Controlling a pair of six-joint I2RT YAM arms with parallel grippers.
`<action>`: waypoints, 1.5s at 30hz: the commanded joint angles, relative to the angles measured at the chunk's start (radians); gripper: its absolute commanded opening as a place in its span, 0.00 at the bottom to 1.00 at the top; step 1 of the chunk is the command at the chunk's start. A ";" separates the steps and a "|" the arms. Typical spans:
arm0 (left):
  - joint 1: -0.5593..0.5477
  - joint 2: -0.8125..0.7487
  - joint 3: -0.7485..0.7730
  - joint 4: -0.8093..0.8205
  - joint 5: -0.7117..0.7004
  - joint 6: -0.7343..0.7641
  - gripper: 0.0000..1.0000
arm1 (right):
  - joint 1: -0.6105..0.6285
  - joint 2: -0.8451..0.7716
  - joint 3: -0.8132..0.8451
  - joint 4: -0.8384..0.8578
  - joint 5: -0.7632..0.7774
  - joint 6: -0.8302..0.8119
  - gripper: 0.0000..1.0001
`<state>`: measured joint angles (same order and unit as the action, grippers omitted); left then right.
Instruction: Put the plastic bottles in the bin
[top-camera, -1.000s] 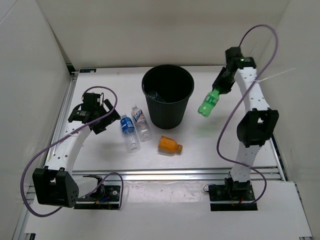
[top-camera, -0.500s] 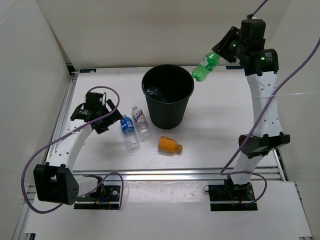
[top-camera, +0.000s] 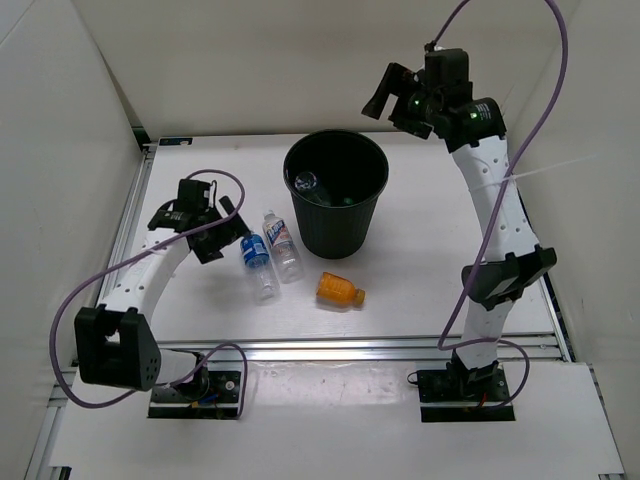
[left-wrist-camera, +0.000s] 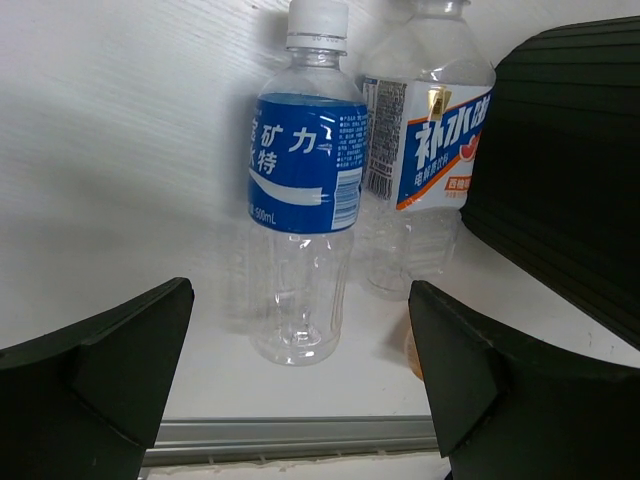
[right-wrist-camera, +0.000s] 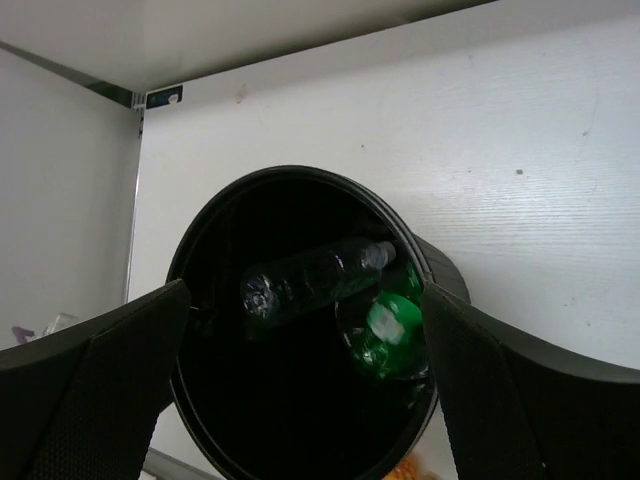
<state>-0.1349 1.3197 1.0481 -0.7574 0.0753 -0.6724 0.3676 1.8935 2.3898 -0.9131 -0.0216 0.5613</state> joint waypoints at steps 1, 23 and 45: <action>-0.020 0.047 0.042 0.049 0.044 0.007 1.00 | -0.030 -0.099 -0.010 0.023 0.034 -0.029 1.00; -0.095 0.374 0.055 0.058 0.037 0.068 0.43 | -0.073 -0.197 -0.121 -0.023 0.046 -0.047 1.00; -0.186 0.380 1.053 0.003 0.064 0.074 0.44 | -0.091 -0.243 -0.181 -0.041 0.120 -0.047 1.00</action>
<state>-0.2649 1.5578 2.0529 -0.7235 0.0029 -0.6361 0.2848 1.6962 2.2097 -0.9630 0.0586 0.5381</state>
